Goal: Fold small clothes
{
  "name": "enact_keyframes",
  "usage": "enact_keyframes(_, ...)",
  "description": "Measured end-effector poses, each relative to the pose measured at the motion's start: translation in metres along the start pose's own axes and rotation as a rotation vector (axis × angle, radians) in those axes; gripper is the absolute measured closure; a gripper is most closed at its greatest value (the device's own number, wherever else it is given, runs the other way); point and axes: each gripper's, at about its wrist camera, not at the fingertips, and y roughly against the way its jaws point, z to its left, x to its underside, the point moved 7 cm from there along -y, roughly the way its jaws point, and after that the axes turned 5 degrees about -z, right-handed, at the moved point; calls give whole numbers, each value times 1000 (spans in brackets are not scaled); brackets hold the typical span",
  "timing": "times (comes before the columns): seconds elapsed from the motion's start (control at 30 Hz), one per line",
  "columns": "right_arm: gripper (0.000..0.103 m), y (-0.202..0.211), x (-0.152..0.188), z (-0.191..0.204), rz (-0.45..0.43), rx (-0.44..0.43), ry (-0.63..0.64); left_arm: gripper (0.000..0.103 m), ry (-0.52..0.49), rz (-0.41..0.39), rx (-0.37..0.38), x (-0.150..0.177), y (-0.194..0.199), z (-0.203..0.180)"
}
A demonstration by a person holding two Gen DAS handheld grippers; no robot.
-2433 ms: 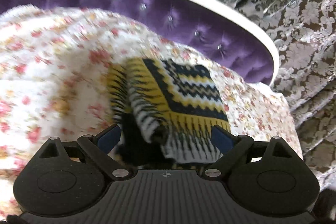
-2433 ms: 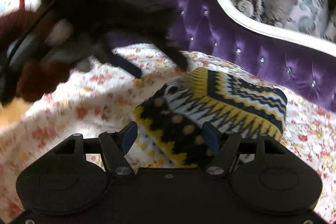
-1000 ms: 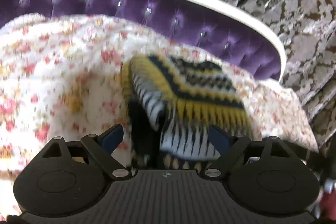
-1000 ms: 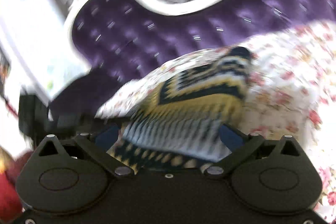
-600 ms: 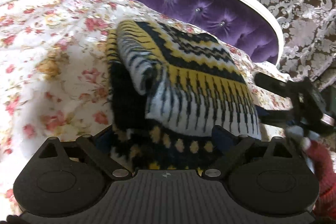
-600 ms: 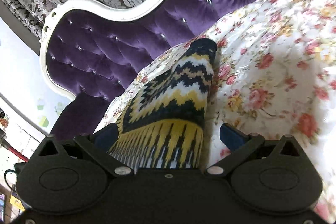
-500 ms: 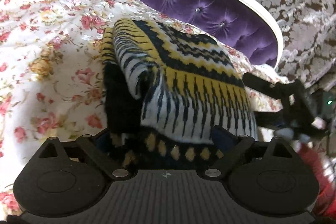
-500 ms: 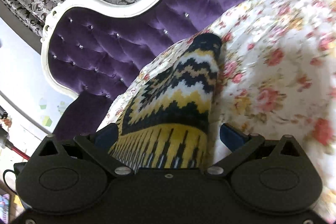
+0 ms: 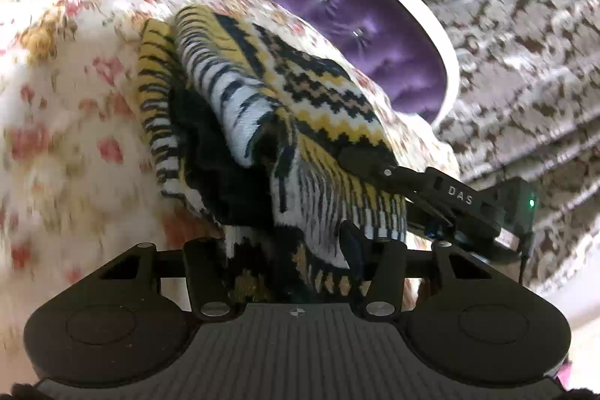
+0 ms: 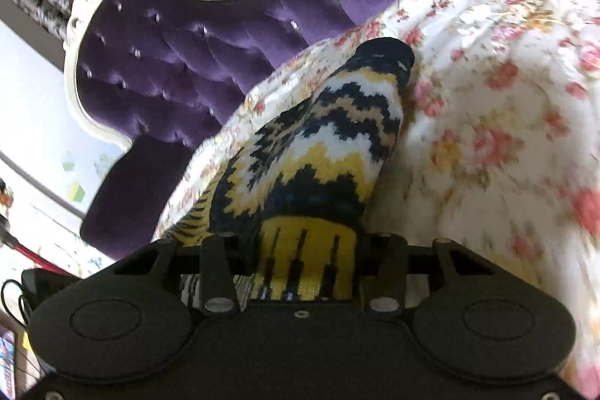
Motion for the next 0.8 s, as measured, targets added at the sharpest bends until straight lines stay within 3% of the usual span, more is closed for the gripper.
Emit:
enact_keyframes(0.27,48,69,59,30,76,32,-1,53,5,63,63,74,42,-34)
enact_keyframes(0.6,46,154,144,60,110,-30,-29,48,54,115,161,173,101,-71)
enact_keyframes(0.8,39,183,180,53,62,1,-39,48,29,14,60,208,129,-57)
